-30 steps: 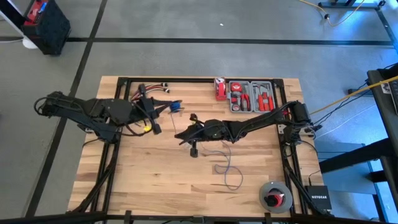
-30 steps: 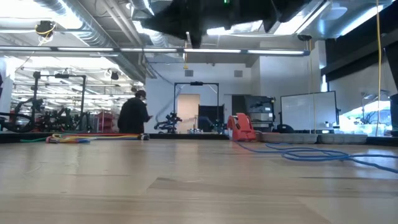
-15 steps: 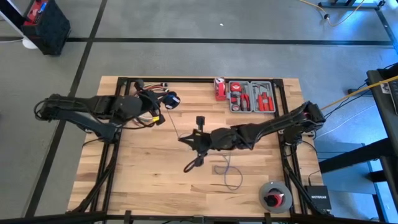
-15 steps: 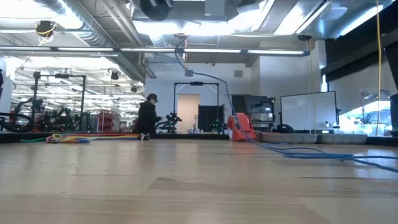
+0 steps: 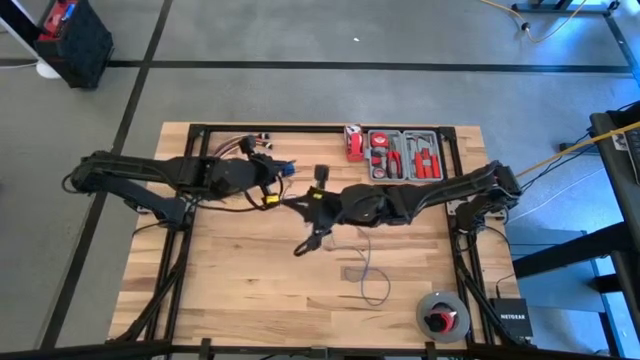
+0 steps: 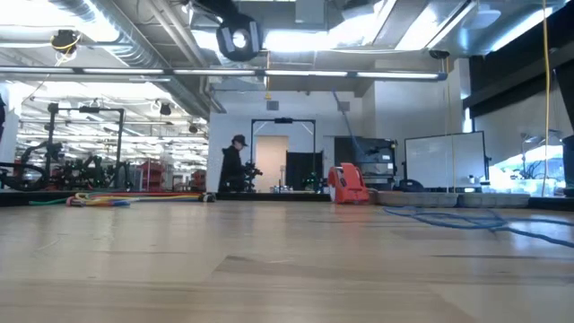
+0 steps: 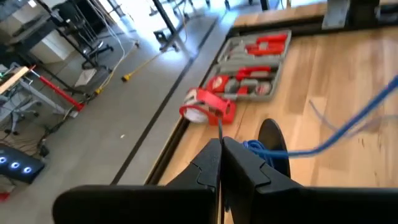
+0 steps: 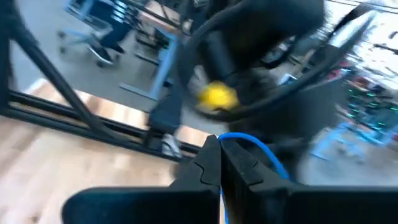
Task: Coil cords
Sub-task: Uncoil the blue wire from the black spool
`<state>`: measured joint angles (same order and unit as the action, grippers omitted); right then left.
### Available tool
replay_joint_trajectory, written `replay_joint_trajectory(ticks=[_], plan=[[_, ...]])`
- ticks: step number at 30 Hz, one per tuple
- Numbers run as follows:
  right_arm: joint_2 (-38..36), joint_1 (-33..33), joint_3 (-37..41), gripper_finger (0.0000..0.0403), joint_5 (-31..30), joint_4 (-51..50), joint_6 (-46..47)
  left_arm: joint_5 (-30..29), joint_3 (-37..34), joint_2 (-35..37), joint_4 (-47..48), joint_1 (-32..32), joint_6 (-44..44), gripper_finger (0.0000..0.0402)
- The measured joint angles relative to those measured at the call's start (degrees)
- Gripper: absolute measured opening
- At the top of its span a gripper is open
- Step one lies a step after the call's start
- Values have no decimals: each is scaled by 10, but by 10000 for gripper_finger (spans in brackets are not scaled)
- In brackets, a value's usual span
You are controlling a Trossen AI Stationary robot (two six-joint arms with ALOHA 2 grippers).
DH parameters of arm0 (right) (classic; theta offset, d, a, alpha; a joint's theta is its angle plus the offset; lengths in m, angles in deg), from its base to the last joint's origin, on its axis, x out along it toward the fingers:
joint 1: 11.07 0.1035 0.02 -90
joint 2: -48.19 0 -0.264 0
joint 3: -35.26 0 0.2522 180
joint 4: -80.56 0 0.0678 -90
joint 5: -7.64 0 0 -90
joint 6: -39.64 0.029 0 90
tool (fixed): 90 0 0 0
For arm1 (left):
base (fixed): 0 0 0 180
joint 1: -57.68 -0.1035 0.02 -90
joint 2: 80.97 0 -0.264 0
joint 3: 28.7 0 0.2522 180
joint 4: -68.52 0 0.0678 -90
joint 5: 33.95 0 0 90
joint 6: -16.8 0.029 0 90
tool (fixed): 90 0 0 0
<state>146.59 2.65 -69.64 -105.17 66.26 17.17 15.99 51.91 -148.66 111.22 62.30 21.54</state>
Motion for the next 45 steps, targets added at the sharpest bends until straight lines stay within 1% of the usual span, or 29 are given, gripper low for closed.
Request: replay_joint_trajectory(ticks=[3, 7, 10, 12, 14, 16, 18, 20, 22, 25, 27, 30, 32, 34, 37, 39, 40, 42, 45], plan=[[-17, 11, -42, 0, -57, -76, -12, -9, 0, -1, 29, 3, -9, 7], [-50, 33, -68, 0, -177, -203, -18, -29, 0, 20, 78, 19, -27, 7], [-77, 49, -70, 0, -262, -326, 29, -32, 0, 53, 80, 36, -31, 7], [-86, 52, -70, 0, -287, -421, 97, -32, 0, 78, 64, 50, -31, 7], [-86, 51, -65, 0, -288, -504, 166, -32, 0, 102, 31, 62, -27, 7], [-83, 50, -34, 0, -281, -535, 215, -31, 0, 123, -13, 70, -17, 7], [-78, 45, 13, 0, -268, -509, 229, -29, 0, 137, -61, 76, -3, 7], [-73, 45, 70, 0, -245, -438, 220, -27, 0, 144, -108, 77, 17, 7], [-64, 45, 124, 0, -204, -321, 193, -27, 0, 146, -153, 76, 38, 7], [-46, 47, 176, 0, -112, -132, 140, -25, 0, 137, -217, 64, 74, 7], [-27, 47, 181, 0, -45, -37, 117, -25, 0, 129, -246, 51, 93, 7], [-7, 47, 170, 0, 61, 40, 101, -25, 0, 111, -273, 21, 105, 7], [-5, 48, 153, 0, 112, 53, 100, -25, 0, 98, -273, -1, 105, 7], [-5, 57, 129, 0, 135, 53, 96, -25, 0, 86, -264, -26, 105, 7], [-13, 77, 85, 0, 127, 18, 66, -25, 0, 65, -243, -62, 108, 7], [-21, 91, 39, 0, 101, -32, 43, -25, -1, 54, -223, -80, 113, 8], [-27, 98, 13, 0, 79, -67, 34, -25, -1, 51, -207, -86, 114, 8], [-39, 116, -44, 0, 13, -136, 9, -25, 0, 49, -166, -94, 115, 8], [-55, 144, -121, 0, -114, -244, -12, -26, 0, 49, -69, -96, 101, 8]])
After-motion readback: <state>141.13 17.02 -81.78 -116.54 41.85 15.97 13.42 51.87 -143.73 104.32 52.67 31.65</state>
